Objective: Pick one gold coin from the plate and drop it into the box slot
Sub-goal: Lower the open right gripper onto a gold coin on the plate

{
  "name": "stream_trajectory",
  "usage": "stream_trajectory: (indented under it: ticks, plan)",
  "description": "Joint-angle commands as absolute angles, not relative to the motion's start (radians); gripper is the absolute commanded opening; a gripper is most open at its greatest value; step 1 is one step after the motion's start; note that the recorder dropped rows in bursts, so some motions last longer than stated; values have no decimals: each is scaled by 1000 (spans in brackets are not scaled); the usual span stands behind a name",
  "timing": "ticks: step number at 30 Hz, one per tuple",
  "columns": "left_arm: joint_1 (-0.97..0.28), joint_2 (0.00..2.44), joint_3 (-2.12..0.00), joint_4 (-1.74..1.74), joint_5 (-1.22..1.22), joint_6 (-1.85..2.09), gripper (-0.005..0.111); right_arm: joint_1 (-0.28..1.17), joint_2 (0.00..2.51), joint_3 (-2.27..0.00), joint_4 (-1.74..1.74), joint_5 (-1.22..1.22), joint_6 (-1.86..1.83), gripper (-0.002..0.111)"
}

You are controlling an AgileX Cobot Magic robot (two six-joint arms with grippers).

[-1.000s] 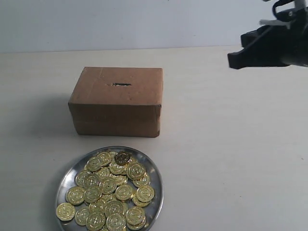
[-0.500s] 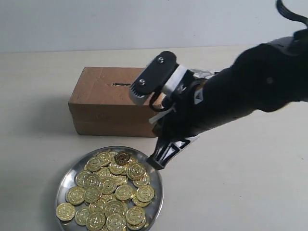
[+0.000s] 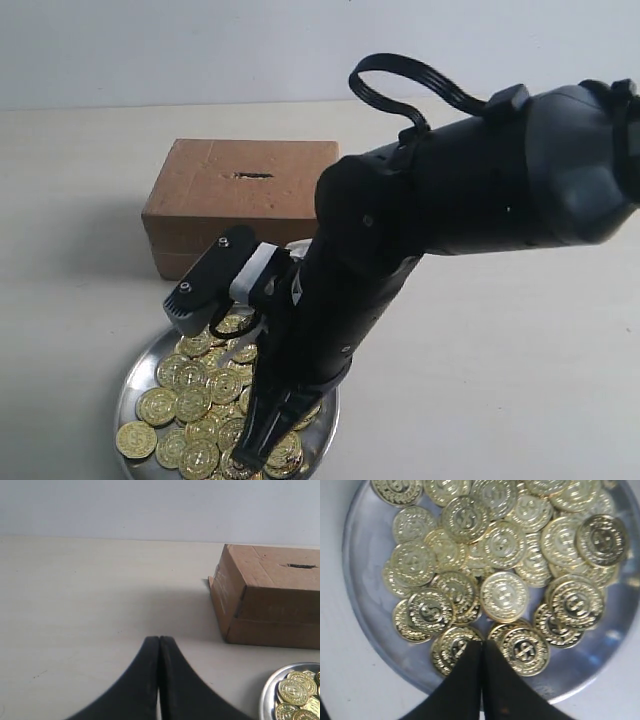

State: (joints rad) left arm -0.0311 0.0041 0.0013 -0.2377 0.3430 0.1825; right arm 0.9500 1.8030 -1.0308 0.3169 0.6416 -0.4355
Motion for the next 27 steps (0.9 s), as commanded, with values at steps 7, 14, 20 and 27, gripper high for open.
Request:
stream_trajectory:
  ticks: [7, 14, 20, 27]
  plan:
    - [-28, 0, 0, -247, 338, 179, 0, 968, 1828, -1042, 334, 734, -451, 24]
    - [-28, 0, 0, -247, 338, 179, 0, 1036, 1828, -1047, 26, 654, -469, 42]
    - [-28, 0, 0, -247, 338, 179, 0, 1083, 1828, -1047, 28, 545, -461, 42]
    - [-28, 0, 0, -247, 338, 179, 0, 1104, 1828, -1047, 77, 509, -246, 42]
